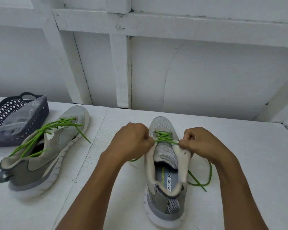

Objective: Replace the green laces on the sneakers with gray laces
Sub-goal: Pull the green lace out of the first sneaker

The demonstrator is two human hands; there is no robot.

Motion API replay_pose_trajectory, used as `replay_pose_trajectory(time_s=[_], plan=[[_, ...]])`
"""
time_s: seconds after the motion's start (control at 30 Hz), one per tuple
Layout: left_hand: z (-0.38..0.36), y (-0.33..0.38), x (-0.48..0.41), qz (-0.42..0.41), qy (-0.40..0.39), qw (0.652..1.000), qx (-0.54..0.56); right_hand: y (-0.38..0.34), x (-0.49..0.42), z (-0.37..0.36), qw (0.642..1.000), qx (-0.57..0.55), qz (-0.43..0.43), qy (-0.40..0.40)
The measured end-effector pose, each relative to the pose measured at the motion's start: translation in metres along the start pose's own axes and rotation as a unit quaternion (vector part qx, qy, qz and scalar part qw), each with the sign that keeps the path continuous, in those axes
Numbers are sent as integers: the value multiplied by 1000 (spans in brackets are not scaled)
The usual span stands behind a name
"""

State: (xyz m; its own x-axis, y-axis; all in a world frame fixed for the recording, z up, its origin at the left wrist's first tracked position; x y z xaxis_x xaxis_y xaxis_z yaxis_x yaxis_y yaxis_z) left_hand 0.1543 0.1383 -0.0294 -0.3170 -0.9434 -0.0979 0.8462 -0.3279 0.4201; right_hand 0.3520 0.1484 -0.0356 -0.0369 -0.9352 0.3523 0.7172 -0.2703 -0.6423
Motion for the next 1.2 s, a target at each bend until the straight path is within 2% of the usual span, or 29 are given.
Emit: replay_pose_trajectory(time_s=[0.17,0.37,0.5,0.63,0.73,0.87,0.97,1.1,1.17,1.2], plan=[[1,-13,2,13,-31,997,63,11,-4,2,999,-38,-16,-32],[-1,-14,2,14,-24,993,115,6,-2,2,997,-59,26,-29],[-3,-8,0,11,3,988,153,-13,2,-7,994,-38,103,-12],[-5,-6,-4,-2,12,984,178,-31,6,-21,986,32,164,27],[-6,-6,-5,-6,12,981,191,-36,7,-20,981,47,172,71],[-8,-8,-5,-3,14,978,207,-38,9,-22,982,66,163,62],[-10,-11,-6,-1,10,976,218,-37,9,-19,983,55,148,90],[-12,-15,-6,5,3,971,238,-31,5,-12,986,-15,109,129],[-12,-16,-5,8,1,970,243,-23,-1,-5,979,-134,72,138],[-12,-17,-6,9,0,970,244,-18,-4,-4,967,-224,51,114]])
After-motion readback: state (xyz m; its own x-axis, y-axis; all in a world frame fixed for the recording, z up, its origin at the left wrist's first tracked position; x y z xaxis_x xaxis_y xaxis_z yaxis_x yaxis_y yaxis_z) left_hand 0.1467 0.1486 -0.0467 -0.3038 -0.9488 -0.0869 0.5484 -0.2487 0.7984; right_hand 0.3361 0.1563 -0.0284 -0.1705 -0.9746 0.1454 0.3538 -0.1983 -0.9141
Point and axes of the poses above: each hand's wrist, its own x-axis away from the middle knuckle, its own z-axis out of the back of the hand, y = z × x, the point moved 6 cm from there along -x, towards the middle knuckle, and after that the axes turned 13 degrees about -z, right-handed, at the moved point
